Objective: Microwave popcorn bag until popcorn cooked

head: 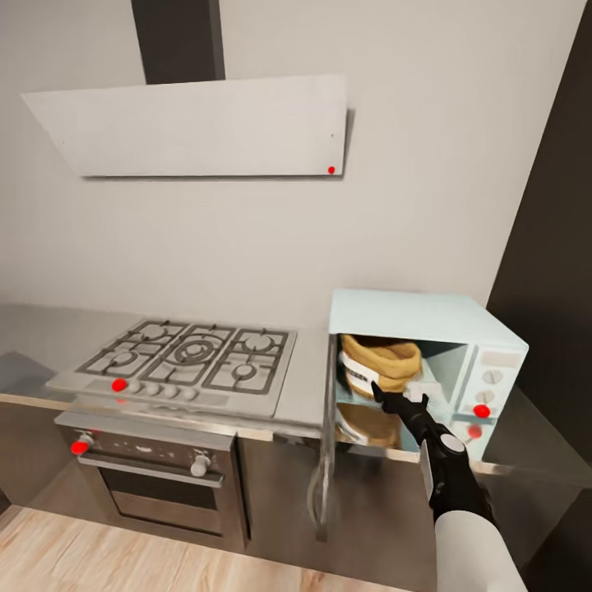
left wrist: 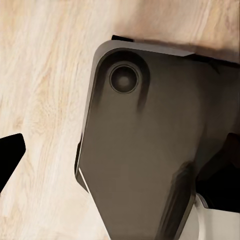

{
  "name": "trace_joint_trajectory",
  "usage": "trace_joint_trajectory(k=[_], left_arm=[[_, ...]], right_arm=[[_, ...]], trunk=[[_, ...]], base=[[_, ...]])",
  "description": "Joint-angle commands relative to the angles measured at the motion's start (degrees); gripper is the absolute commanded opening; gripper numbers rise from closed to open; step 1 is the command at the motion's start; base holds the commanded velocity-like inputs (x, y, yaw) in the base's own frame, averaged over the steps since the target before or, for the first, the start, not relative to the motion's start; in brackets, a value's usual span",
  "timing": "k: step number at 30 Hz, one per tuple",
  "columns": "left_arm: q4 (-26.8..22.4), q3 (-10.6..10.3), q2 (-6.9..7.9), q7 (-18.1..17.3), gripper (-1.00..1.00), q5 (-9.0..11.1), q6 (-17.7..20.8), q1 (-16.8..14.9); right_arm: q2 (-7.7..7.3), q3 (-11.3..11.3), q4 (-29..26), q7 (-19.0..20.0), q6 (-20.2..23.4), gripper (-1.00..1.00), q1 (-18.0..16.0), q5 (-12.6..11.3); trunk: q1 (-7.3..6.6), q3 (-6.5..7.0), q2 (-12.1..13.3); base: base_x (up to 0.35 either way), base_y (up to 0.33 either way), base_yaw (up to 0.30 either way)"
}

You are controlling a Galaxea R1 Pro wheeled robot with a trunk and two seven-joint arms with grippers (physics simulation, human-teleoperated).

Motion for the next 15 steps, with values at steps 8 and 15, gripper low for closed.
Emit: trace_joint_trajectory(k=[8, 15], left_arm=[[0.0, 0.1, -0.01, 0.0, 1.00, 0.3, -0.1, 0.0], [0.0, 0.1, -0.01, 0.1, 1.00, 0.2, -0.2, 0.0]], right_arm=[[0.09, -0.5, -0.4, 0.4, -0.4, 1.00, -0.1, 0.2], [0.09, -1.4, -0.7, 0.4, -0.5, 1.00, -0.1, 0.2]], trunk=[[0.04, -0.08, 0.0], [0.04, -0.08, 0.0]], base=[[0.295, 0.000, 0.000], [0.224, 0.000, 0.000]])
